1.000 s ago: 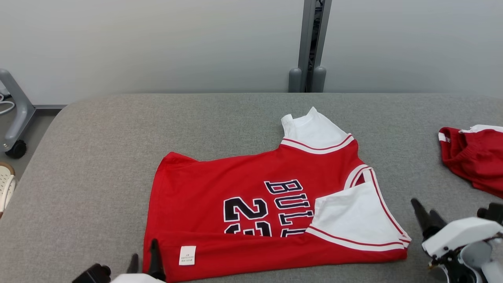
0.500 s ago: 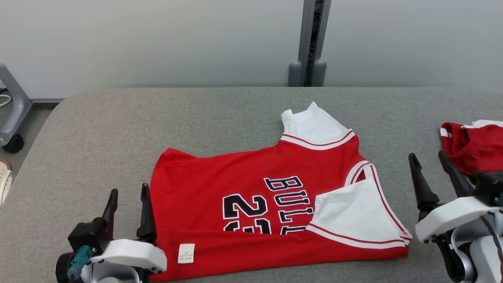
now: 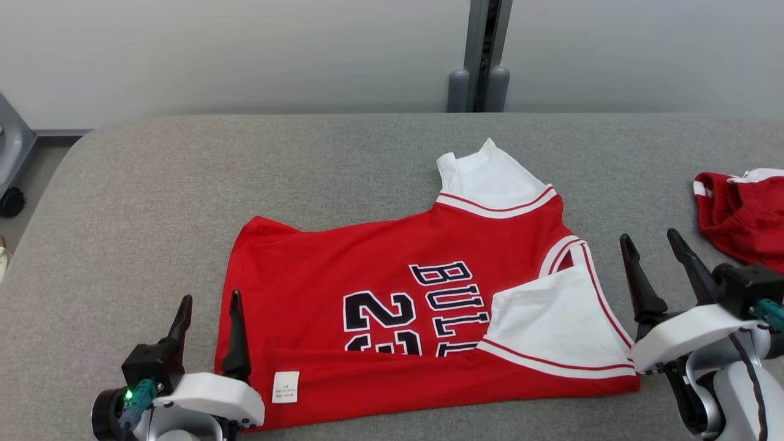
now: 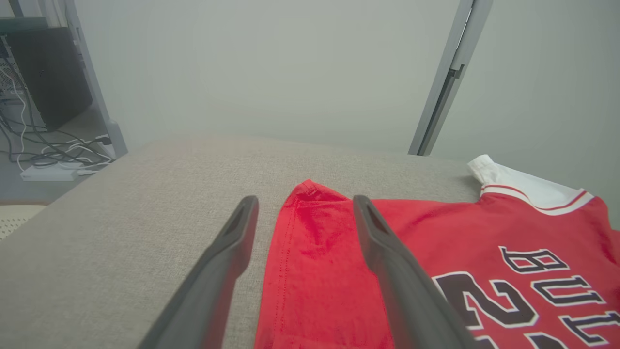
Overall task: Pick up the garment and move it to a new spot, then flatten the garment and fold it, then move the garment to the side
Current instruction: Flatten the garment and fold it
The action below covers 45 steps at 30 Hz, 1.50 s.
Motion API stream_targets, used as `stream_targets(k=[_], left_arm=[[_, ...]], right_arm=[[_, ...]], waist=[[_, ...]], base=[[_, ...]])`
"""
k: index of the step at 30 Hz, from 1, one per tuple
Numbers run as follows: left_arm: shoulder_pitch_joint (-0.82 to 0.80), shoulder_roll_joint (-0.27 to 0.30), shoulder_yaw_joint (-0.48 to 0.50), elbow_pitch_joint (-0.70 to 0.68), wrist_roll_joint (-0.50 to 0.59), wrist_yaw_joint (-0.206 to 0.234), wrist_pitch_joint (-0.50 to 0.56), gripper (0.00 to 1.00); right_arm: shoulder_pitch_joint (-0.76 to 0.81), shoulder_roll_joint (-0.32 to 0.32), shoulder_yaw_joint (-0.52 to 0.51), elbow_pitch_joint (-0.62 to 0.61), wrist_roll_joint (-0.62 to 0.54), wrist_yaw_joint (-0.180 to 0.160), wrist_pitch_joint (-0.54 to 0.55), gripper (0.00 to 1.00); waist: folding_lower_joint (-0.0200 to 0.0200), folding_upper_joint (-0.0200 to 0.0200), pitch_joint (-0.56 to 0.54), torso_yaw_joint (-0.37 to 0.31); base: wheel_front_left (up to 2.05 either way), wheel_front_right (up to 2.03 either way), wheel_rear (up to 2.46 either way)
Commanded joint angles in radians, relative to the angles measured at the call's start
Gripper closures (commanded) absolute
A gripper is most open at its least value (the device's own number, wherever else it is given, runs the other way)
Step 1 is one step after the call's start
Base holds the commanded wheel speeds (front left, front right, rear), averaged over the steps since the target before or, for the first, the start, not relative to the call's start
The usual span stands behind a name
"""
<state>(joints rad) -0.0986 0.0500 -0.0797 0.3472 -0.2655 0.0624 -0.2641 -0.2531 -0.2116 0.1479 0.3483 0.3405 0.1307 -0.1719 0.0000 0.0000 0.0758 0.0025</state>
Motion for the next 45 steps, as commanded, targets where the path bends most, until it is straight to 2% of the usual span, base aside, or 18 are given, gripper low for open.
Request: stream_targets(k=[1, 6, 9, 16, 22, 29, 38, 39, 40, 41, 42, 45], left_arm=[[-0.028, 0.003, 0.000, 0.011, -0.006, -0.007, 0.000, 0.00], [-0.119, 0.003, -0.003, 0.095, -0.015, -0.036, 0.000, 0.00], [-0.210, 0.030, -0.006, 0.170, -0.011, -0.056, 0.009, 0.00], [-0.388, 0.086, -0.001, 0.312, -0.024, -0.084, 0.111, 0.00], [-0.516, 0.120, -0.020, 0.429, -0.032, -0.125, 0.195, 0.00], [-0.607, 0.130, -0.057, 0.531, -0.026, -0.151, 0.251, 0.00], [-0.659, 0.115, -0.056, 0.622, -0.056, -0.159, 0.241, 0.00], [-0.661, 0.113, -0.055, 0.631, -0.062, -0.162, 0.242, 0.14], [-0.665, 0.110, -0.052, 0.639, -0.070, -0.164, 0.242, 0.54], [-0.670, 0.108, -0.049, 0.646, -0.078, -0.167, 0.239, 0.73], [-0.673, 0.107, -0.047, 0.651, -0.086, -0.170, 0.235, 0.98], [-0.680, 0.104, -0.050, 0.665, -0.098, -0.177, 0.222, 1.00]], right_arm=[[-0.022, -0.012, 0.007, 0.005, -0.004, 0.000, 0.002, 0.00], [-0.085, -0.028, 0.035, 0.016, 0.006, 0.000, 0.006, 0.00], [-0.123, -0.029, 0.052, 0.026, 0.010, 0.000, -0.002, 0.00], [-0.174, -0.026, 0.088, 0.052, 0.024, 0.000, -0.027, 0.00], [-0.200, -0.027, 0.102, 0.086, 0.040, 0.000, -0.051, 0.00], [-0.216, -0.030, 0.104, 0.108, 0.046, 0.000, -0.071, 0.00], [-0.225, -0.033, 0.110, 0.128, 0.049, 0.000, -0.081, 0.00], [-0.226, -0.034, 0.110, 0.130, 0.049, 0.000, -0.082, 0.00], [-0.228, -0.033, 0.110, 0.132, 0.048, 0.000, -0.083, 0.00], [-0.229, -0.033, 0.111, 0.134, 0.048, 0.000, -0.084, 0.00], [-0.229, -0.033, 0.111, 0.135, 0.047, 0.000, -0.084, 0.00], [-0.232, -0.034, 0.114, 0.138, 0.044, 0.000, -0.085, 0.00]], waist=[[0.0000, 0.0000, 0.022, 0.000], [0.0000, 0.0000, 0.077, 0.000], [0.0000, 0.0000, 0.112, -0.006], [0.0000, 0.0000, 0.168, -0.032], [0.0000, 0.0000, 0.211, -0.065], [0.0000, 0.0000, 0.246, -0.085], [0.0000, 0.0000, 0.256, -0.086], [0.0000, 0.0000, 0.256, -0.085], [0.0000, 0.0000, 0.256, -0.084], [0.0000, 0.0000, 0.256, -0.082], [0.0000, 0.0000, 0.256, -0.081], [0.0000, 0.0000, 0.258, -0.077]], base=[[0.00, 0.00, 0.00], [0.00, 0.00, 0.00], [0.00, 0.00, 0.00], [0.00, 0.00, 0.00], [0.00, 0.00, 0.00], [0.00, 0.00, 0.00], [0.00, 0.00, 0.00], [0.00, 0.00, 0.00], [0.00, 0.00, 0.00], [0.00, 0.00, 0.00], [0.00, 0.00, 0.00], [0.00, 0.00, 0.00]])
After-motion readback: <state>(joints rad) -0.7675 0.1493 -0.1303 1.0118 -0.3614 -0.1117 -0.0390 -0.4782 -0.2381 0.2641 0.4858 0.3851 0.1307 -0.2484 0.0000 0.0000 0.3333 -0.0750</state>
